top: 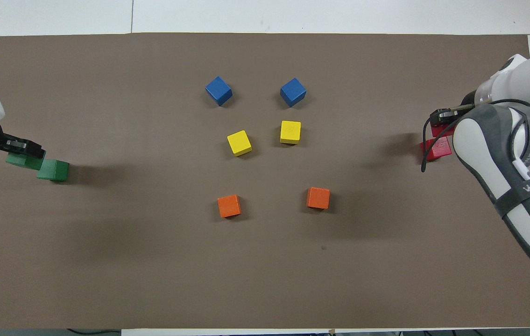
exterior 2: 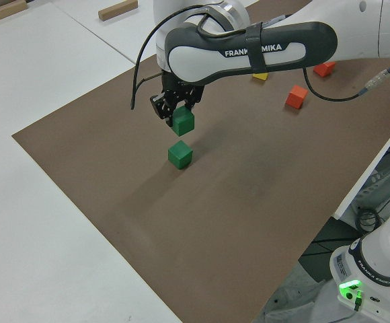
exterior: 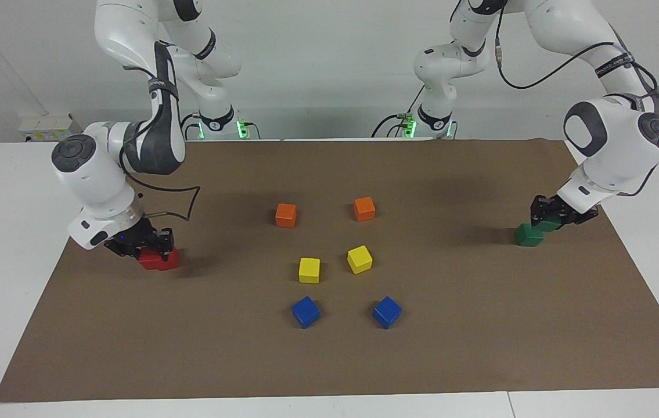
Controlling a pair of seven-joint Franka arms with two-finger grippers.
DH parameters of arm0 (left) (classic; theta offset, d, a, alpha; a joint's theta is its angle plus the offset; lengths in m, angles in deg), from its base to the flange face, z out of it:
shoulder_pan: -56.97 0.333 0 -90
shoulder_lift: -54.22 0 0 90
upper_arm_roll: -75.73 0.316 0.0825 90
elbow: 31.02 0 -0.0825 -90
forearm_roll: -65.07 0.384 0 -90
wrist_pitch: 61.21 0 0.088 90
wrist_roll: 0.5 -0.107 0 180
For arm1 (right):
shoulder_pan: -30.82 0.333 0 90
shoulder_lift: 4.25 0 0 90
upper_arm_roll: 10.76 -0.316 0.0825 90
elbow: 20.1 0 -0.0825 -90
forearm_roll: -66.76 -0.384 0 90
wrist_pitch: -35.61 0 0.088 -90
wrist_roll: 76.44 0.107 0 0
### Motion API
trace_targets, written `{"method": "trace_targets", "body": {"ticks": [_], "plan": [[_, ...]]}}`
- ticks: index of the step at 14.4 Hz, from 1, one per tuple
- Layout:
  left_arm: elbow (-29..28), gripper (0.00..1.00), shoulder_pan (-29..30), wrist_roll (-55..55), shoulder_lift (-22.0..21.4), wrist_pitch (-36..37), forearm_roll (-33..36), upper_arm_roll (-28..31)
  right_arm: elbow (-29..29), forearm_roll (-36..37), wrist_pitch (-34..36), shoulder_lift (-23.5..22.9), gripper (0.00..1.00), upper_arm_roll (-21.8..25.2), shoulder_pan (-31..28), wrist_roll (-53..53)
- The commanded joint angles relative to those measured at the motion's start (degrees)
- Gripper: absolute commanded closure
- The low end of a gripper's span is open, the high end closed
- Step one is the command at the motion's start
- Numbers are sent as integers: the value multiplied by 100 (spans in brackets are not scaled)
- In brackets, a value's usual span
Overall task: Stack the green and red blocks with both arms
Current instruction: 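Carry green to first green with the left gripper while the right gripper carries red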
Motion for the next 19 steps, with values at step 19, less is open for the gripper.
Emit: {"method": "trace_targets", "body": {"ticks": [19], "plan": [[-1560,100,-9,416,-553,-1825,-365,-33,1207,0,-641,611,100,-81,-318,-968]]}}
